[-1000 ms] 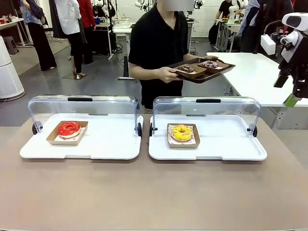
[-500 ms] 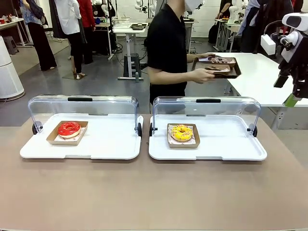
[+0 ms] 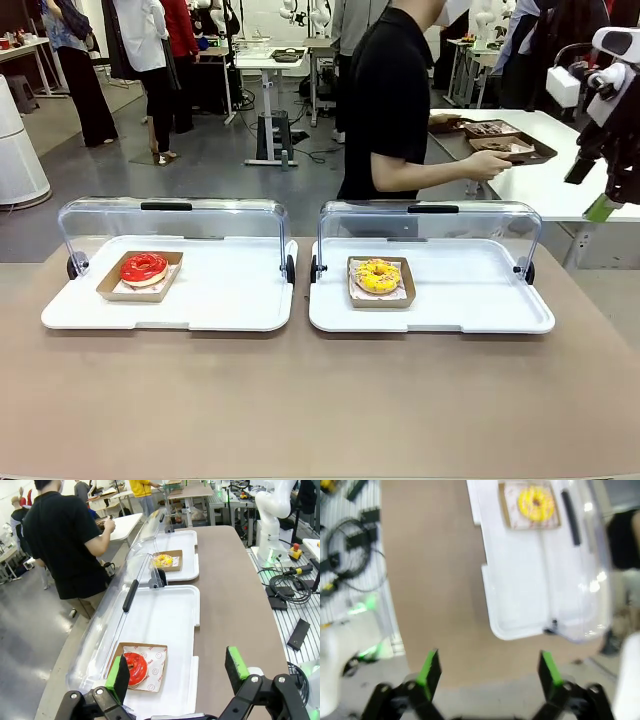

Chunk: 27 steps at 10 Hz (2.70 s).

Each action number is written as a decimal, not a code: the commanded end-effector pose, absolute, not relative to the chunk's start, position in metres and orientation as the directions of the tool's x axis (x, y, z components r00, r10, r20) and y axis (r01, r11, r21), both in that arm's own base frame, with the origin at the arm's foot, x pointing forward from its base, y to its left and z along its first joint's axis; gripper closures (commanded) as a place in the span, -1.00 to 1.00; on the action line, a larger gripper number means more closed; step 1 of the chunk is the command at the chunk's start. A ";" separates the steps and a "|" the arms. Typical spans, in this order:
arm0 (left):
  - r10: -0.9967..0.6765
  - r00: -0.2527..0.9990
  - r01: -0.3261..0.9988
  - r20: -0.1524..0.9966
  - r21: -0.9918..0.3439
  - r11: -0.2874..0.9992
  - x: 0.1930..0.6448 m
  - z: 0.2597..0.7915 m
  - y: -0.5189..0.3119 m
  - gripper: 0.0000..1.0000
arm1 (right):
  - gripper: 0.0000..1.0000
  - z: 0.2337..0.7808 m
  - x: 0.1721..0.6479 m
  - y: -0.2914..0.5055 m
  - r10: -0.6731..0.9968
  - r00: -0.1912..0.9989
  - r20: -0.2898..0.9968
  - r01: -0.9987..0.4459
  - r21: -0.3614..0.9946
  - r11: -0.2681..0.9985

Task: Provide the desired donut to the person.
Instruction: Place the picked Paper togo box onto the Handle tray extended by the person.

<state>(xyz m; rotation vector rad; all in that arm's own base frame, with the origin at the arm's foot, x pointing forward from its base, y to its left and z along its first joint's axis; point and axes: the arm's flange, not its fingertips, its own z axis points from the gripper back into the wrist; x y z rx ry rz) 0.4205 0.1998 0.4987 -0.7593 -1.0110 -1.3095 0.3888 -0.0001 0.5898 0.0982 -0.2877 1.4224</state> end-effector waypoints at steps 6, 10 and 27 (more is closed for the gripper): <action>-0.407 -0.034 0.986 0.913 0.098 0.138 0.419 0.500 0.200 -1.00 | -1.00 0.549 0.420 -0.096 0.490 -0.035 0.871 -0.987 -0.106 0.118; -0.407 -0.034 0.986 0.913 0.098 0.138 0.419 0.500 0.200 -1.00 | -1.00 0.541 0.386 -0.134 0.520 0.021 0.854 -0.979 -0.087 0.183; -0.407 -0.034 0.986 0.913 0.098 0.138 0.419 0.500 0.200 -1.00 | -1.00 0.529 0.374 -0.156 0.572 0.084 0.816 -0.978 -0.044 0.206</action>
